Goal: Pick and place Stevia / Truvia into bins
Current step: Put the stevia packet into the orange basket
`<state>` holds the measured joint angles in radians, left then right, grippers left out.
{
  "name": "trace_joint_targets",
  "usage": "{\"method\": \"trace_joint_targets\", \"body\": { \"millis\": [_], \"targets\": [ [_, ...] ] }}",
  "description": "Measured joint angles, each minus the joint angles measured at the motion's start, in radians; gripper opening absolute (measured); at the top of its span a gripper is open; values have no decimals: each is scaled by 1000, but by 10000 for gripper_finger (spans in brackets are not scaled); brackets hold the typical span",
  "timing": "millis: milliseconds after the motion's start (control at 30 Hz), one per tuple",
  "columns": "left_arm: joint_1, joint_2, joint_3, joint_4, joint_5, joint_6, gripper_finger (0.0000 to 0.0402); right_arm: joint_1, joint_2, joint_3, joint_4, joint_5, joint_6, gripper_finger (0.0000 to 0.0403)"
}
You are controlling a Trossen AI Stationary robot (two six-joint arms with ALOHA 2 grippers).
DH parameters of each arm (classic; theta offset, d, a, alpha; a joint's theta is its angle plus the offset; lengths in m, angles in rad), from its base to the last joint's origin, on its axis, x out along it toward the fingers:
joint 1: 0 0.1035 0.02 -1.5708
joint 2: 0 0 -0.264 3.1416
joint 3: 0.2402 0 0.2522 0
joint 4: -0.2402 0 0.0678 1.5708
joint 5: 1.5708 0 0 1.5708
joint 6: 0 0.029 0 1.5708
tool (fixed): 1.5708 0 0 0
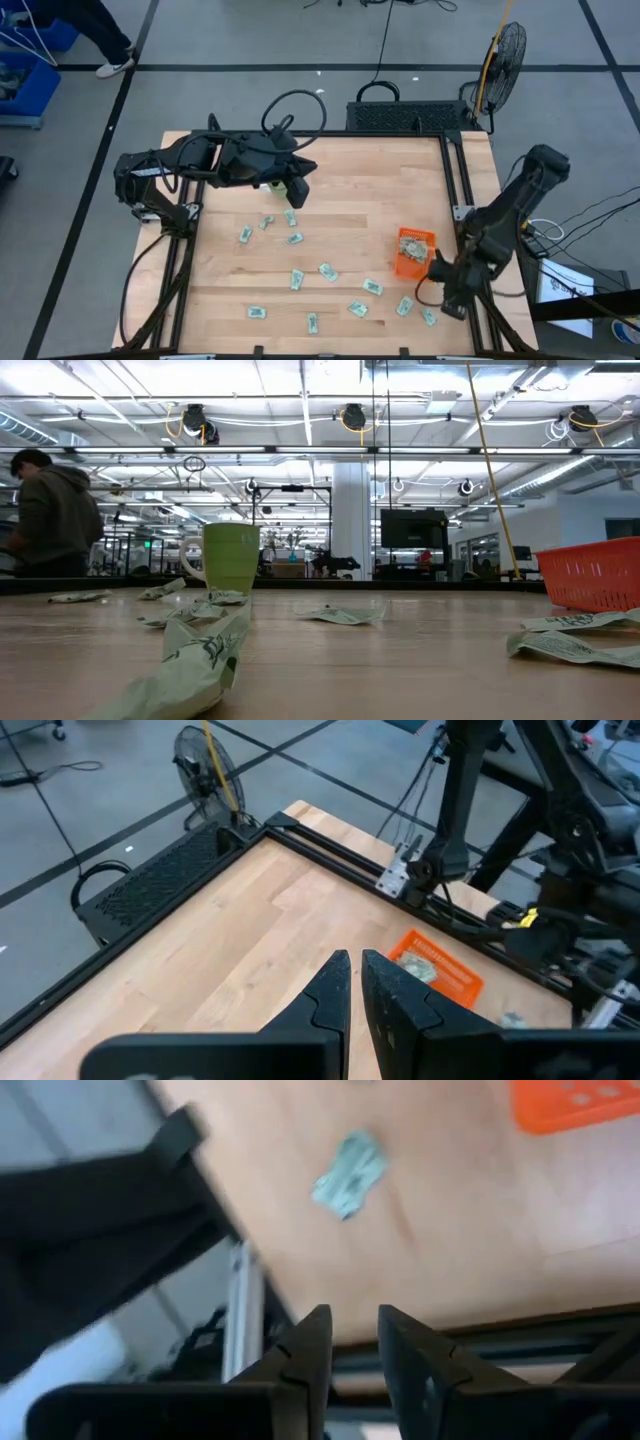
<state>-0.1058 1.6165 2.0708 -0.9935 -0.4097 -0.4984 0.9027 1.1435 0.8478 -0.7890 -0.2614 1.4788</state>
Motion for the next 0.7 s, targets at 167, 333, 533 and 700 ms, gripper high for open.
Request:
{"method": "trace_joint_targets", "body": {
  "millis": [167,333,533,700],
  "targets": [
    [-18,0,0,-7,18,17,37,32,85,-24,37,90,54,88],
    [-49,0,0,-15,18,26,37,36,150,-96,224,75,143,119],
    [-74,0,0,-14,17,25,37,42,220,-178,432,152,180,147],
    [-74,0,0,-13,17,24,37,42,269,-212,477,183,211,152]
  ]
}}
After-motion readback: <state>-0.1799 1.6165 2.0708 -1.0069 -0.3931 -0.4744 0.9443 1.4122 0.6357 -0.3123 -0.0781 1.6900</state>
